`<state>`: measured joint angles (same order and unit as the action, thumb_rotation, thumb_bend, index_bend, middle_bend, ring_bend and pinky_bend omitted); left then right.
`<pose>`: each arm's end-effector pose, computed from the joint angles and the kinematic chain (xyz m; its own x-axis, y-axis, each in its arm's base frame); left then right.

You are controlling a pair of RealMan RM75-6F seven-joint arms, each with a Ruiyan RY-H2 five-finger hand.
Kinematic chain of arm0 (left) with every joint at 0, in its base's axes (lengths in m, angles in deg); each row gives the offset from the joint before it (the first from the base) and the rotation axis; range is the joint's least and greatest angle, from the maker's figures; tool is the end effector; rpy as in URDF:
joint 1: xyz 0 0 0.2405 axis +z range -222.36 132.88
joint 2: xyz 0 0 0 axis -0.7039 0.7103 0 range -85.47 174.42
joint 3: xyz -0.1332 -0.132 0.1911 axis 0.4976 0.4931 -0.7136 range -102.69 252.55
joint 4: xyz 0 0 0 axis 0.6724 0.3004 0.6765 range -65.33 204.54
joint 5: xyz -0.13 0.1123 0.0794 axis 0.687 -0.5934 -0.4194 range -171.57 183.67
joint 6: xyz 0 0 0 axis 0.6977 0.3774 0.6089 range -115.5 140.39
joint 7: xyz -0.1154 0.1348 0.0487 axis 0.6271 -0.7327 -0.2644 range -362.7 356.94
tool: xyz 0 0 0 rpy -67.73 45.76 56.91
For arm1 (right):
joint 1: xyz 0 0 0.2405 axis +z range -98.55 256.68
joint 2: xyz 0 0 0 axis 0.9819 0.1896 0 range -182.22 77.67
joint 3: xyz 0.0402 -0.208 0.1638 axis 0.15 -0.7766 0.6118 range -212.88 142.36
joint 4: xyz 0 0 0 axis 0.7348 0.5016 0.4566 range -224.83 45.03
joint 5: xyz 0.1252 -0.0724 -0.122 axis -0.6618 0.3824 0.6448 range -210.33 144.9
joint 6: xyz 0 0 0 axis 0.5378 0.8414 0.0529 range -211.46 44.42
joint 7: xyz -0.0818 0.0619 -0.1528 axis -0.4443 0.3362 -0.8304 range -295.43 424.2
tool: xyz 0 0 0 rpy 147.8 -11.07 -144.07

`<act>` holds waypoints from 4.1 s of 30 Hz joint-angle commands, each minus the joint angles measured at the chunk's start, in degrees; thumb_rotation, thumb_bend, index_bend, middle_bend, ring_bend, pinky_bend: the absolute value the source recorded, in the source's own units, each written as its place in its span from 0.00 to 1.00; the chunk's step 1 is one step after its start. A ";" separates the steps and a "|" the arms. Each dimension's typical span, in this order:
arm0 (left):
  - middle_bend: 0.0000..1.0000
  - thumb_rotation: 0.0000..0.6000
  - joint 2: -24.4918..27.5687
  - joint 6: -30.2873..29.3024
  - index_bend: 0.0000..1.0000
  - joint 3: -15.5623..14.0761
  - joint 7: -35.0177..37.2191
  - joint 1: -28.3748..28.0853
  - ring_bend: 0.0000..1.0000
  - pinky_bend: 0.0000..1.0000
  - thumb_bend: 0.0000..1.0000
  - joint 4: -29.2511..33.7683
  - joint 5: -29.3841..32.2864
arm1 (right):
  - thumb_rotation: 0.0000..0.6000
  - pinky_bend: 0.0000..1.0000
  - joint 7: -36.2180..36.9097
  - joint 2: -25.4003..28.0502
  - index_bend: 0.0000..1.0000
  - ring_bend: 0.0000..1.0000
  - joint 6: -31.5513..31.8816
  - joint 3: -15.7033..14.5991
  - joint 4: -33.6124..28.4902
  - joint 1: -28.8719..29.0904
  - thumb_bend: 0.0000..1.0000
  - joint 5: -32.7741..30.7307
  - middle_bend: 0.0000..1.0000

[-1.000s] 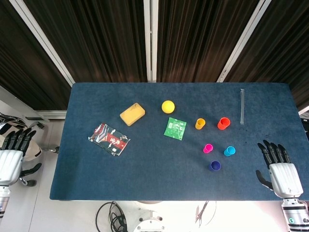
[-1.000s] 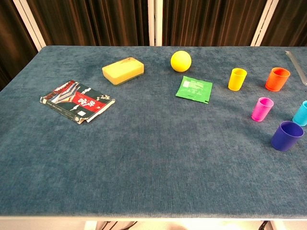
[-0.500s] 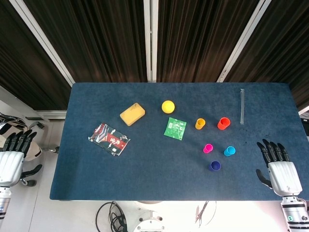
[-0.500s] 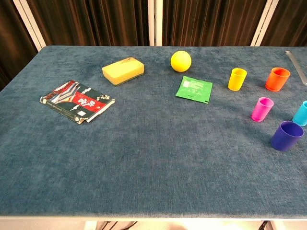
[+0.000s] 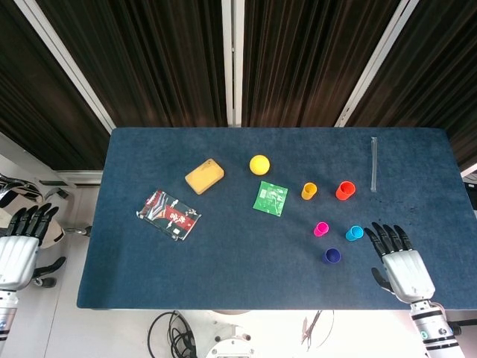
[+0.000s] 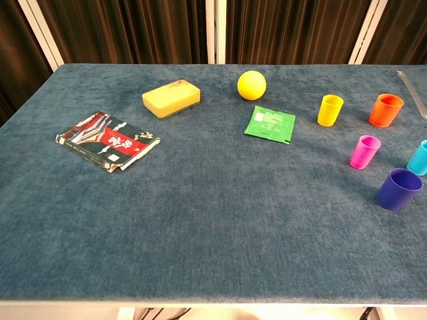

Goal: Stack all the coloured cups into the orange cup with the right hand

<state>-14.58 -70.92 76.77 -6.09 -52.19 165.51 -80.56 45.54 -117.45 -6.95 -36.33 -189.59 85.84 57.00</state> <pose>-0.2982 0.2297 0.1971 0.4734 0.0255 0.8805 0.8798 -0.0636 -0.4711 -0.2831 -0.2095 0.1263 0.5737 -0.1730 0.8006 -0.8180 -0.1708 0.5493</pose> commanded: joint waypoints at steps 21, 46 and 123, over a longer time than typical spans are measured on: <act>0.04 1.00 -1.33 0.52 0.08 -0.68 1.71 0.84 0.00 0.00 0.16 -3.21 0.71 | 1.00 0.00 -12.42 -7.39 0.10 0.00 -9.62 0.31 -0.48 5.75 0.31 -5.75 0.18; 0.04 1.00 -1.86 0.67 0.08 -0.58 3.04 0.55 0.00 0.00 0.16 -4.85 0.09 | 1.00 0.00 -12.89 -13.46 0.27 0.00 -10.22 0.52 4.43 8.24 0.31 -7.90 0.31; 0.06 1.00 -3.65 0.27 0.08 1.10 6.06 -0.52 0.00 0.00 0.16 -7.36 0.43 | 1.00 0.00 -9.53 -14.01 0.50 0.09 -26.47 15.69 24.63 31.19 0.33 -40.22 0.46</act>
<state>-18.22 -70.64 77.88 -0.03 -52.71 158.14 -80.13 36.05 -131.60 -33.54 -20.27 -164.69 116.88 17.30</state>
